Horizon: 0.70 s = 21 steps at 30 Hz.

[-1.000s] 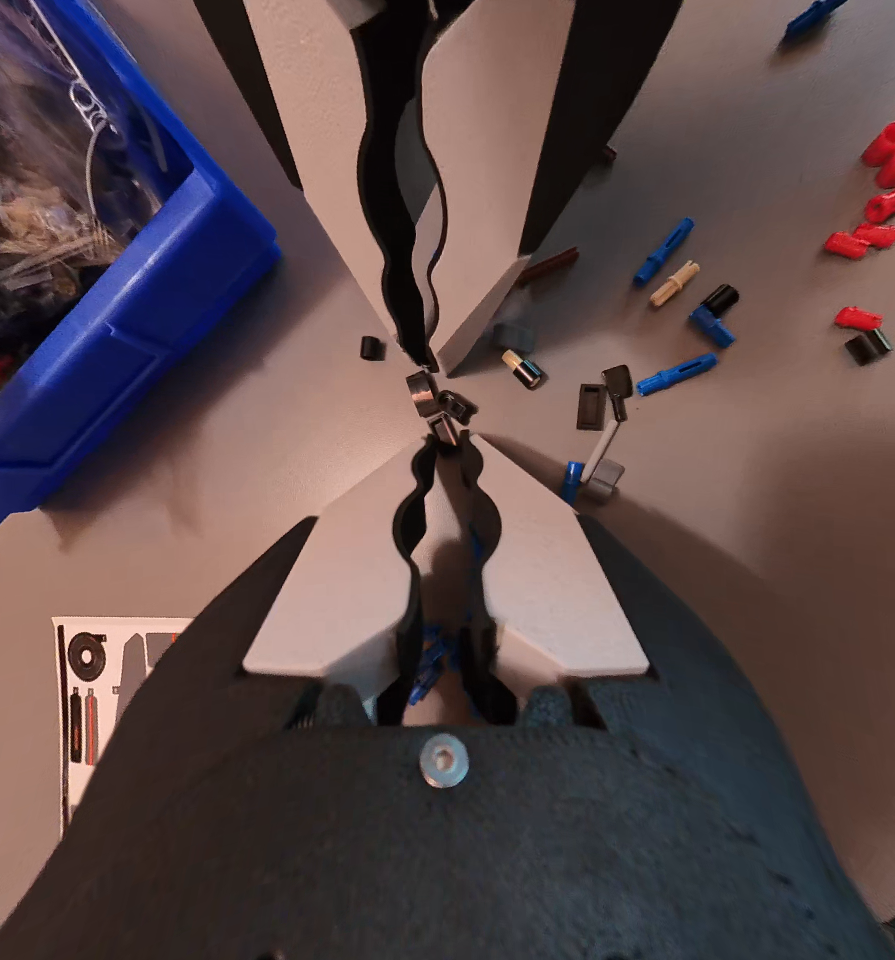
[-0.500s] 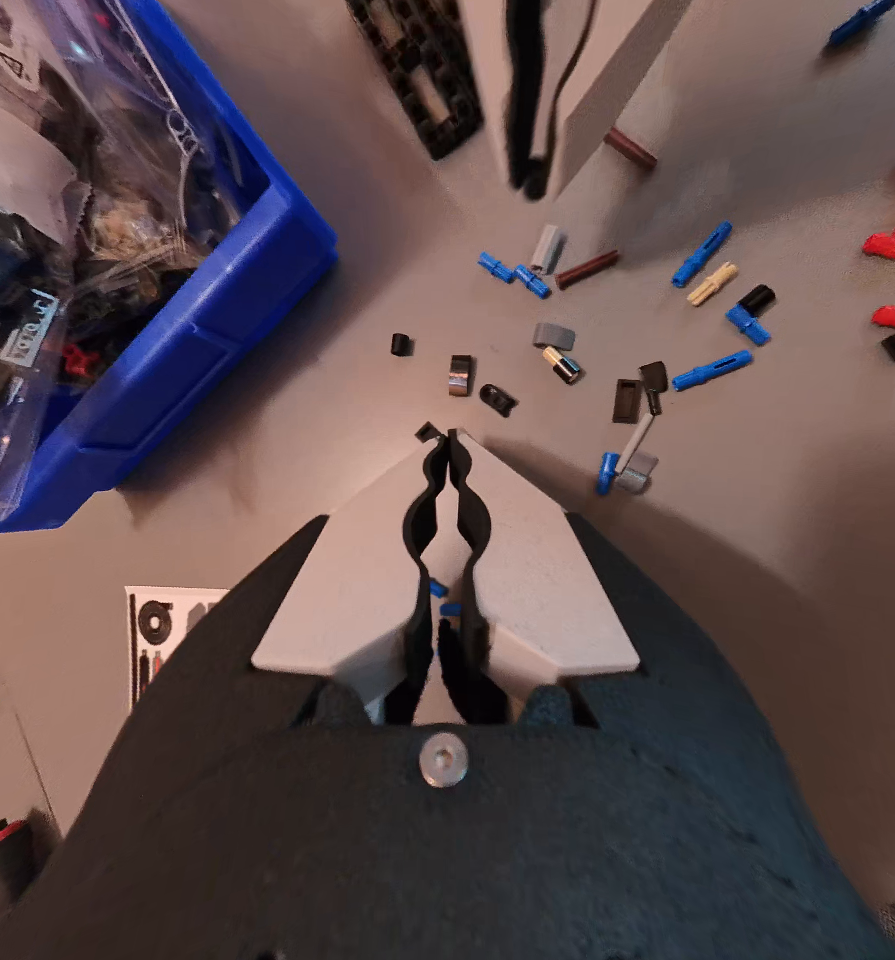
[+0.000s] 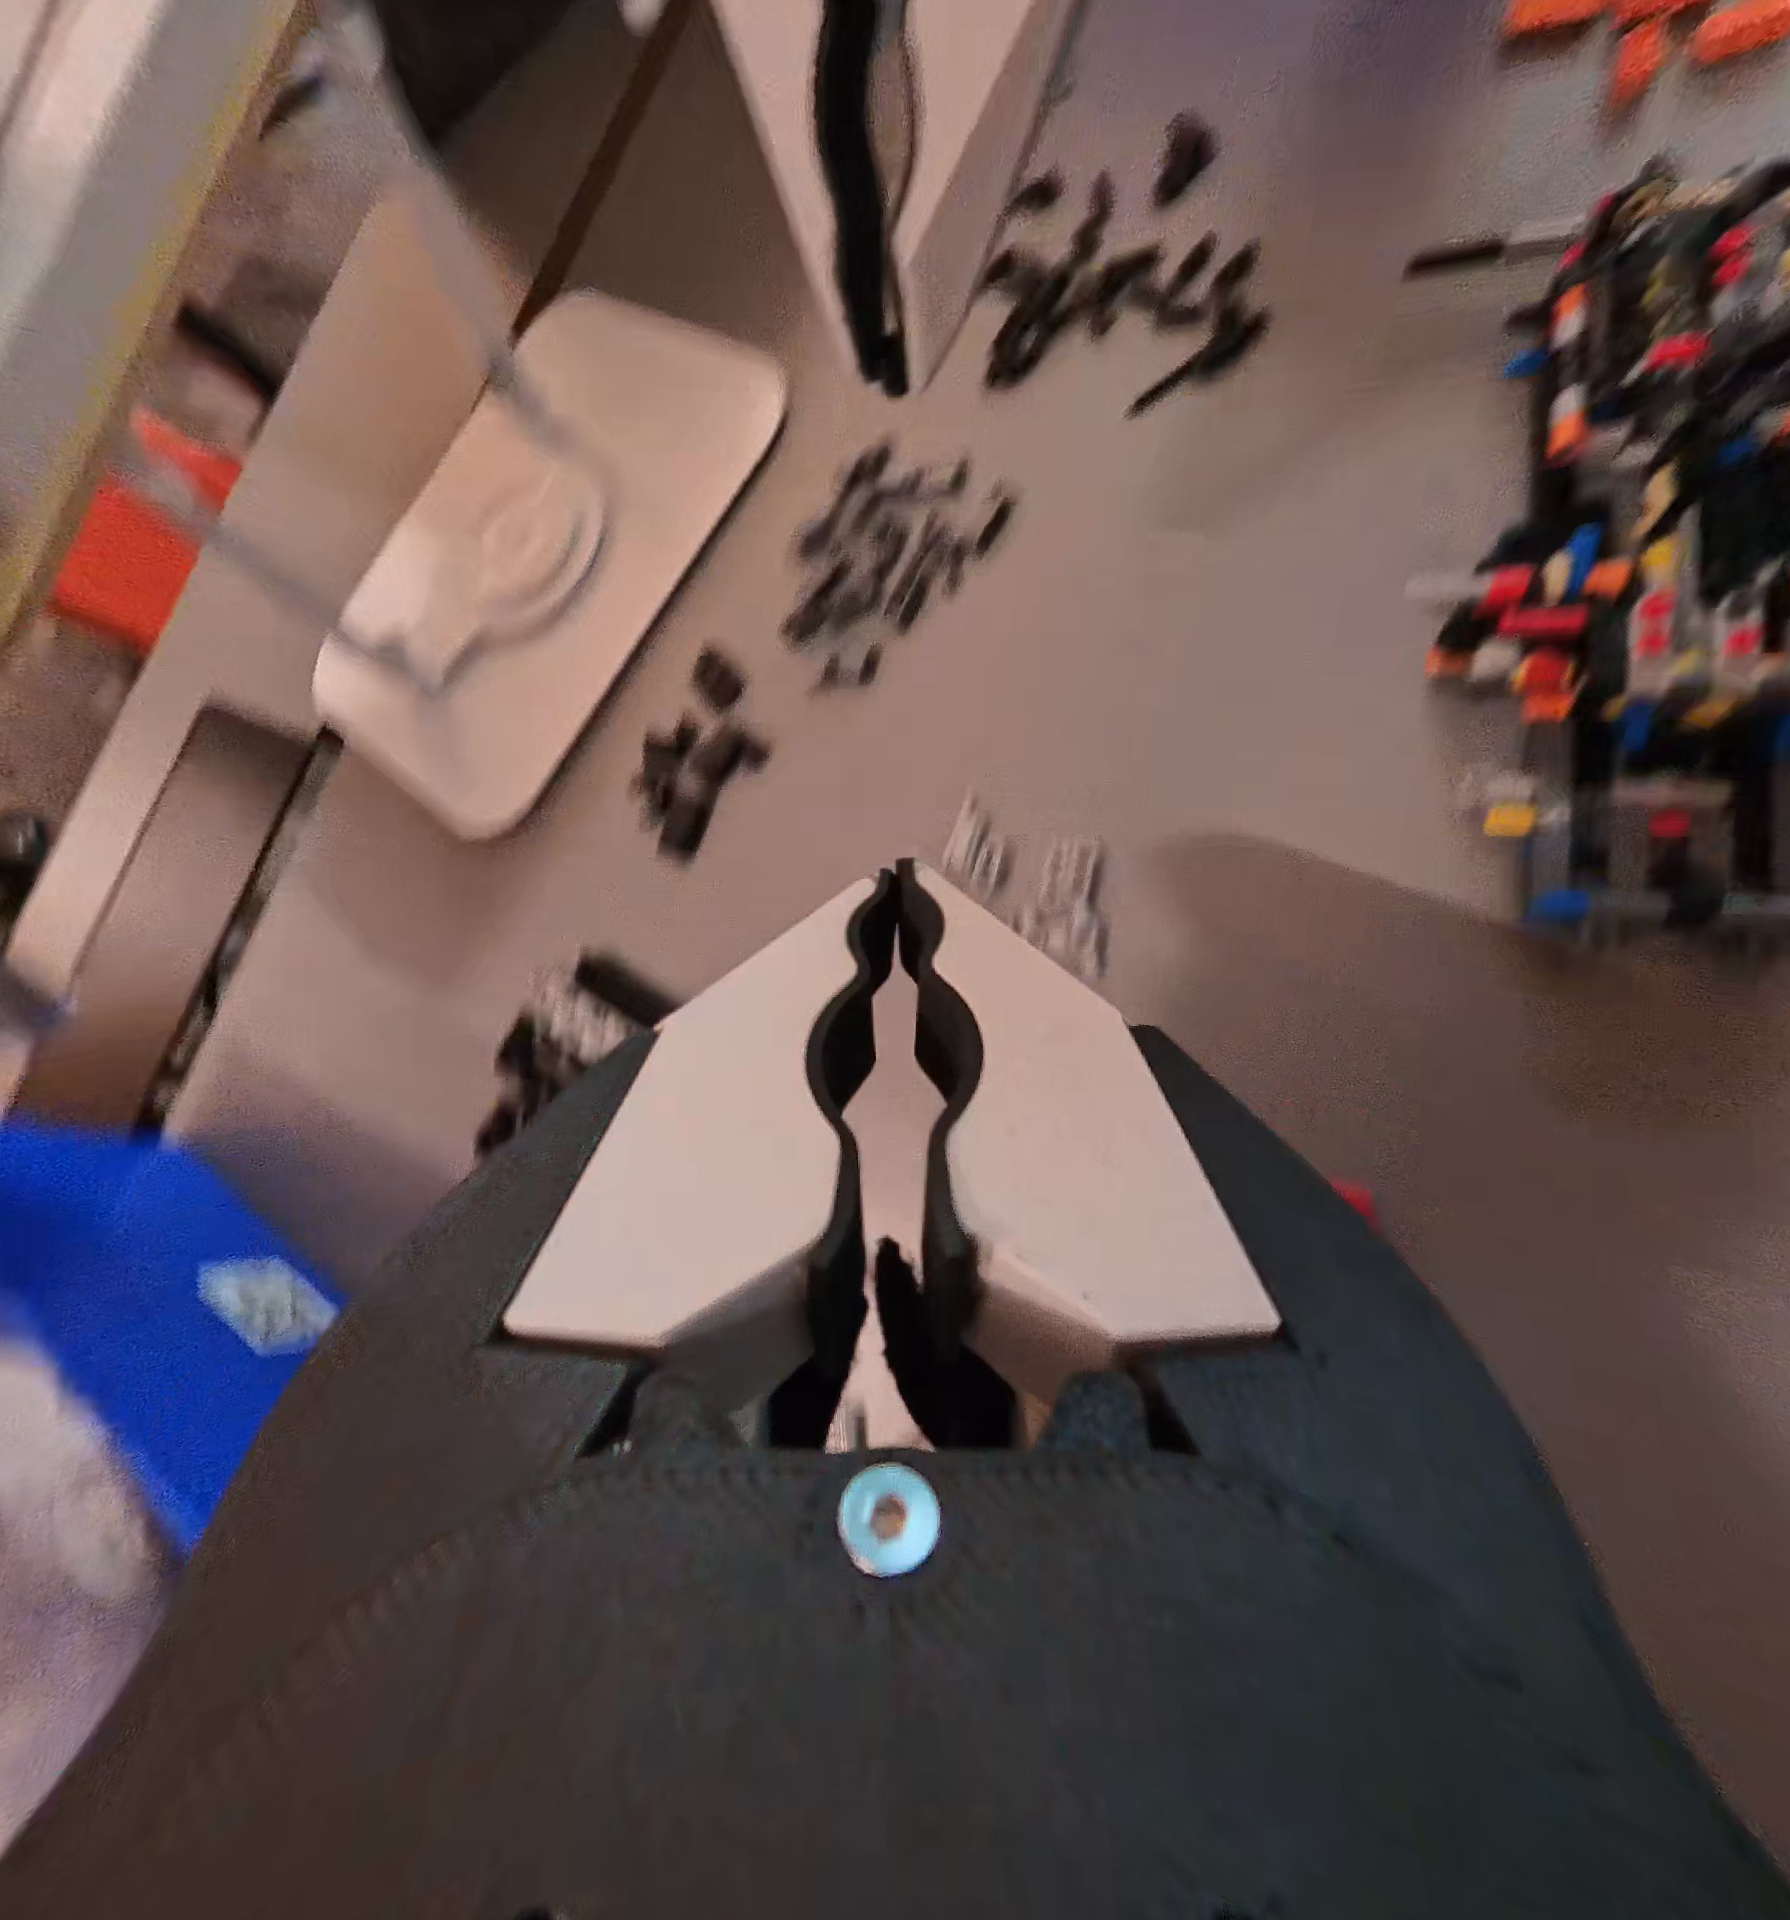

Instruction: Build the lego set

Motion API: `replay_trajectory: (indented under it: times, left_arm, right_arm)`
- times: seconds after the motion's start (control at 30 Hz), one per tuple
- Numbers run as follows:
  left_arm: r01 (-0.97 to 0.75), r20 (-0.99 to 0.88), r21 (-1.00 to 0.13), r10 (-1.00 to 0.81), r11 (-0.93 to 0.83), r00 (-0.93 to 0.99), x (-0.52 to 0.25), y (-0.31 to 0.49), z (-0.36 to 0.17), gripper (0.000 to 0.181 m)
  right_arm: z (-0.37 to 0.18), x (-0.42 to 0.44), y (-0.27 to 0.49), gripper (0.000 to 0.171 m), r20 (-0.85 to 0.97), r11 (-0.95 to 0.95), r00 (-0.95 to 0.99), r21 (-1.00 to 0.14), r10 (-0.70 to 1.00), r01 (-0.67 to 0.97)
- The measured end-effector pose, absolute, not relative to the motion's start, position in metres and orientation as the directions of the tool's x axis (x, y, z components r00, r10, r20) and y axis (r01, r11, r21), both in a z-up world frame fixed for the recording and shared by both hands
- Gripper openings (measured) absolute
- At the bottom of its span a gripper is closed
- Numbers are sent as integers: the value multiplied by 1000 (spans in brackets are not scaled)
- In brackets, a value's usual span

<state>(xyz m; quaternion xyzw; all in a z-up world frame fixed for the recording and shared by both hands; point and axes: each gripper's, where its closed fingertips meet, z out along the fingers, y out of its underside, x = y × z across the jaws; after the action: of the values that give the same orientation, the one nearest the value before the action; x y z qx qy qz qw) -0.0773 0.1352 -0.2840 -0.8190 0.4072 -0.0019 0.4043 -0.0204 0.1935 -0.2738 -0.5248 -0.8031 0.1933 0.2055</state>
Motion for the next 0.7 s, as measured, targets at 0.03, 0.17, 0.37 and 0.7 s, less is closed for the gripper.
replay_trajectory:
  times: [0.03, 0.17, 0.37, 0.7]
  left_arm:
    - [-688, -330, -658, -704, -306, 629, -55, 148, -283, 0]
    - [-732, -300, -640, -800, -234, 519, 21, 198, -296, 0]
    - [-724, -217, -640, -844, -257, 491, 77, 249, -318, 0]
    - [-678, -109, -676, -870, -290, 481, 117, 264, -340, 0]
  right_arm:
    - [-275, -1, 206, 4, 118, 331, -316, -515, 941, 791]
    - [-295, 66, 246, 3, 84, 182, -161, -461, 983, 869]
    - [-348, 125, 276, 7, 27, 36, -29, -364, 999, 931]
    - [-371, 129, 286, 29, 51, 85, -71, -382, 996, 920]
